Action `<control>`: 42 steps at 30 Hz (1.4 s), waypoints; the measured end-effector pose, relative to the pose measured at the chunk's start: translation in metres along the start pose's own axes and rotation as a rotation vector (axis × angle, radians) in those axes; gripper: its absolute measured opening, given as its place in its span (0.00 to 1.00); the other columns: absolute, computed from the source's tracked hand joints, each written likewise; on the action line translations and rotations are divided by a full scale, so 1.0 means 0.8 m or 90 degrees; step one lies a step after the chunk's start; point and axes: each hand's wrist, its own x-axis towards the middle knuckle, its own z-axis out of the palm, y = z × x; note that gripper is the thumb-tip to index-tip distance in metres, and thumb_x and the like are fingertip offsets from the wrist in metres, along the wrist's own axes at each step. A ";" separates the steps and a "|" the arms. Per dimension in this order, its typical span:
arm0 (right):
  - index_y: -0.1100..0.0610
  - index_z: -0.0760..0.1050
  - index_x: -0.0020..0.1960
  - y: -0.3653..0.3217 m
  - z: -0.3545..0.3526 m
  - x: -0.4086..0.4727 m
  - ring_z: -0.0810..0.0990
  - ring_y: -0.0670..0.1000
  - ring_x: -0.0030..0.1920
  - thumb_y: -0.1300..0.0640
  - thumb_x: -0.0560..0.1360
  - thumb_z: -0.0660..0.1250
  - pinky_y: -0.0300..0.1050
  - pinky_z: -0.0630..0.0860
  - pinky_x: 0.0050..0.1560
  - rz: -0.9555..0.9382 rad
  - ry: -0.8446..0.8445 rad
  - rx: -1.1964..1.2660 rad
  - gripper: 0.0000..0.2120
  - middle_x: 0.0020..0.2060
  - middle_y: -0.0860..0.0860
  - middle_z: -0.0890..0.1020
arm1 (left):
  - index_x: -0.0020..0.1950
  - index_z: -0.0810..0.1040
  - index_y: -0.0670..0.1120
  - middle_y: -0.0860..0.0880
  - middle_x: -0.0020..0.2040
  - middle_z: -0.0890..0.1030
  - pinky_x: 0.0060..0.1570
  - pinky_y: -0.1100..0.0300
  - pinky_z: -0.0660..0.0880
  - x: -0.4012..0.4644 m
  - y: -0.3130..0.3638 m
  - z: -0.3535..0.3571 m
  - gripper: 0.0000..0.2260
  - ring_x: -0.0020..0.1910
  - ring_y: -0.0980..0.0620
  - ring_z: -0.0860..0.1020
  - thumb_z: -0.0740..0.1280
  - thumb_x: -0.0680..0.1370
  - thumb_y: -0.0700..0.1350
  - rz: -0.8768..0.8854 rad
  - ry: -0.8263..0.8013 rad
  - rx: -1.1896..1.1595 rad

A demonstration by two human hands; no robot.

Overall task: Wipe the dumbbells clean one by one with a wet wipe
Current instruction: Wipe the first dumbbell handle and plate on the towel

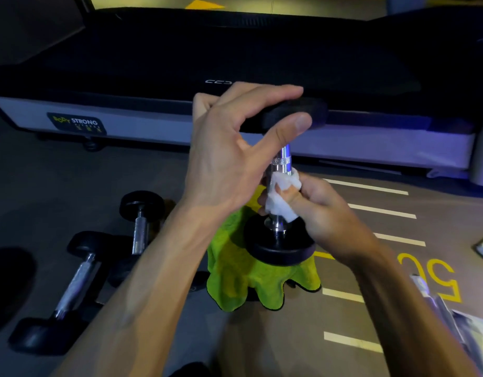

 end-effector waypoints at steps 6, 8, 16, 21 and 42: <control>0.62 0.76 0.56 -0.001 0.002 -0.002 0.83 0.50 0.46 0.56 0.80 0.66 0.42 0.81 0.49 0.017 -0.041 0.076 0.10 0.45 0.52 0.84 | 0.61 0.81 0.60 0.65 0.56 0.82 0.59 0.60 0.64 0.002 -0.004 -0.008 0.10 0.57 0.69 0.76 0.73 0.80 0.54 0.021 -0.036 -0.051; 0.56 0.77 0.56 0.005 0.012 -0.003 0.86 0.51 0.48 0.57 0.82 0.66 0.50 0.82 0.53 -0.013 0.041 -0.041 0.04 0.46 0.48 0.86 | 0.61 0.81 0.61 0.65 0.55 0.82 0.58 0.59 0.66 0.002 -0.006 -0.007 0.10 0.56 0.67 0.76 0.73 0.80 0.56 0.010 -0.014 -0.047; 0.53 0.66 0.54 -0.026 0.059 -0.010 0.82 0.62 0.51 0.54 0.80 0.66 0.52 0.76 0.47 0.101 0.233 -0.533 0.09 0.49 0.53 0.84 | 0.62 0.83 0.63 0.69 0.57 0.82 0.56 0.67 0.67 -0.011 0.002 0.000 0.15 0.56 0.66 0.69 0.74 0.76 0.62 -0.025 0.069 0.023; 0.57 0.74 0.46 -0.021 0.022 -0.009 0.82 0.56 0.40 0.50 0.83 0.64 0.53 0.77 0.43 -0.014 0.101 -0.269 0.11 0.37 0.52 0.84 | 0.75 0.77 0.56 0.64 0.67 0.80 0.61 0.70 0.66 -0.012 -0.012 -0.018 0.17 0.59 0.57 0.72 0.65 0.86 0.55 -0.030 -0.009 0.011; 0.47 0.77 0.56 -0.033 0.032 -0.035 0.82 0.50 0.45 0.43 0.81 0.64 0.52 0.77 0.45 -0.083 0.206 -0.268 0.09 0.41 0.51 0.80 | 0.68 0.81 0.57 0.62 0.65 0.81 0.67 0.66 0.65 -0.014 -0.009 -0.027 0.13 0.67 0.54 0.73 0.69 0.84 0.53 0.055 -0.041 0.041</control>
